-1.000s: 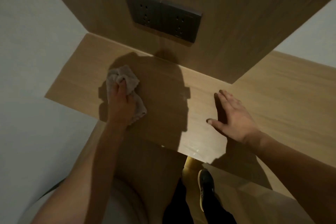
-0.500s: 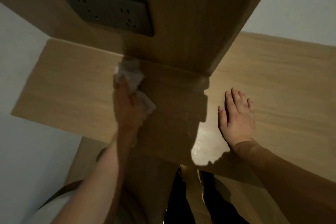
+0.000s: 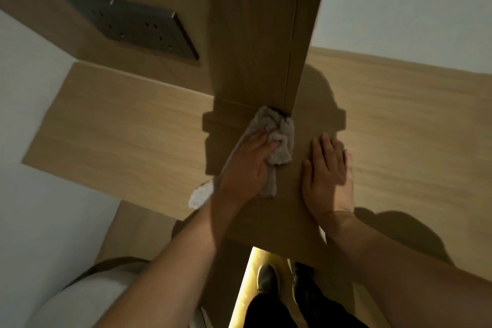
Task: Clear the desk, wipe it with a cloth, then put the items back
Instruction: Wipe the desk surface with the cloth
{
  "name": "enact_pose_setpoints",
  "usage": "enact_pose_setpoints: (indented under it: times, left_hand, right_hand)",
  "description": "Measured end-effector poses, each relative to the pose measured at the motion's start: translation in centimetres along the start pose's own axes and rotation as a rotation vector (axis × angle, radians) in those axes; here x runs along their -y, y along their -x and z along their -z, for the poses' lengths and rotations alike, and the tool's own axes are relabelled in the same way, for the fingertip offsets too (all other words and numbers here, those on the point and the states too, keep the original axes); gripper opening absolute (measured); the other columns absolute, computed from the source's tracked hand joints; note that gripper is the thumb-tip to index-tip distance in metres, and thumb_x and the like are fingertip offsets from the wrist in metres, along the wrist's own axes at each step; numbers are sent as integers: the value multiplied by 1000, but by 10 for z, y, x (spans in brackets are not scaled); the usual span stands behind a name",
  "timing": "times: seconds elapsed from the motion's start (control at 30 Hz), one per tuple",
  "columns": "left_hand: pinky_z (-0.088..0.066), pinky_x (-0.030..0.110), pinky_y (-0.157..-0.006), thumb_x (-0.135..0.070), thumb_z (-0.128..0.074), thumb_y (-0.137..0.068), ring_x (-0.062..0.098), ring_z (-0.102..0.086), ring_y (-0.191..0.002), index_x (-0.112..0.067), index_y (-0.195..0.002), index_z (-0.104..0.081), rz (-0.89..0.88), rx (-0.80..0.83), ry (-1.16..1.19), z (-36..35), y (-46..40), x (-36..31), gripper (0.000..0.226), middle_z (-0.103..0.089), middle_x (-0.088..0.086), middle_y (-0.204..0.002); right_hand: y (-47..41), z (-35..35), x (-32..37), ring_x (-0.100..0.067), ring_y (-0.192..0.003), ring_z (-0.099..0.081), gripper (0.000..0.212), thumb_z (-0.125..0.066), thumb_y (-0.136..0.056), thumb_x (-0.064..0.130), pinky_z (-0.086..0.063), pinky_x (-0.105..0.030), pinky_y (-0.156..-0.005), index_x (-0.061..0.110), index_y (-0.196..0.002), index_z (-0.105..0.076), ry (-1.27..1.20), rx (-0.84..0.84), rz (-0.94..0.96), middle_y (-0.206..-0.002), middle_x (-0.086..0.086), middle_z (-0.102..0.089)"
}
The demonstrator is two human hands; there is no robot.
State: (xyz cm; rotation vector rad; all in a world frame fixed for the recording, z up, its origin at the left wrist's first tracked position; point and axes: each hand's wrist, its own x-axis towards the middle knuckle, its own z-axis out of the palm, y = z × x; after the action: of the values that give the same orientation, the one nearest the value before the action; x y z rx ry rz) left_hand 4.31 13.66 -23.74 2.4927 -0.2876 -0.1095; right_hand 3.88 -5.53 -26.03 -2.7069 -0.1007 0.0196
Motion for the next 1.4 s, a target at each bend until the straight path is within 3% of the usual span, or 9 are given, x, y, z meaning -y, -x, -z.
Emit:
enact_pose_setpoints:
  times: [0.2,0.27,0.4,0.6,0.77,1.0,1.2,1.3,1.4]
  left_hand:
    - [-23,14,-114,-7,-43,-102,14,-37,-140,-11,-147,-48,522,-302,-51,99,51,110,45,-44,9,-152]
    - [-21,25,-119,-9,-42,-102,23,-32,-147,-13,-150,-46,606,-363,-88,95,55,114,47,-40,14,-157]
    - [-47,41,-104,-17,-43,-100,31,-60,-121,-8,-128,-65,416,-381,-242,43,58,70,36,-65,19,-127]
    - [-35,45,-115,-15,-40,-91,39,-51,-133,-1,-132,-62,195,-194,67,-16,84,-34,49,-56,23,-140]
    - [-44,34,-106,-32,-43,-94,30,-53,-131,-22,-143,-54,669,-461,190,60,87,58,51,-54,9,-145]
    - [-22,48,-123,-12,-45,-102,32,-20,-152,-15,-154,-38,567,-331,-149,35,80,75,52,-27,18,-162]
    - [-28,54,-120,-16,-43,-97,38,-29,-148,-5,-148,-45,468,-344,-63,-59,99,-68,53,-35,20,-158]
    - [-25,52,-122,-28,-28,-98,37,-32,-147,-3,-146,-47,363,-276,64,-74,106,-103,58,-41,21,-154]
    - [-45,54,-108,-35,-30,-99,36,-54,-130,-20,-145,-50,482,-365,319,-40,95,-74,53,-54,18,-142]
  right_hand:
    - [-2,-1,-2,-30,-150,-20,52,-33,-103,29,-10,-51,-122,4,-148,-40,38,35,17,-157,-16,-33]
    - [-2,-1,-2,-32,-149,-21,54,-31,-103,31,-8,-49,-123,5,-149,-39,64,45,6,-157,-16,-32]
    - [-1,-1,0,-33,-149,-20,54,-28,-102,34,-9,-49,-123,8,-149,-35,87,55,-1,-158,-16,-31]
    - [0,-1,4,-24,-152,-9,60,-25,-99,33,-2,-44,-124,12,-155,-28,112,79,-10,-164,-9,-20]
    - [-2,-3,1,-21,-152,-7,60,-24,-99,38,0,-42,-124,16,-155,-26,99,72,-22,-164,-6,-19]
    - [0,-7,-4,-27,-149,-20,46,-36,-105,28,-5,-44,-123,12,-149,-38,15,-25,23,-158,-12,-32]
    - [7,19,-14,-28,-146,-27,46,-38,-104,15,-15,-46,-123,5,-149,-38,-251,-29,-7,-157,-15,-34]
    - [17,43,-52,-32,-142,-33,47,-41,-102,18,-16,-47,-122,4,-146,-41,-81,-67,2,-153,-18,-40]
    - [25,57,-93,-31,-143,-32,48,-36,-103,27,-13,-47,-121,7,-146,-39,92,-28,34,-153,-17,-39]
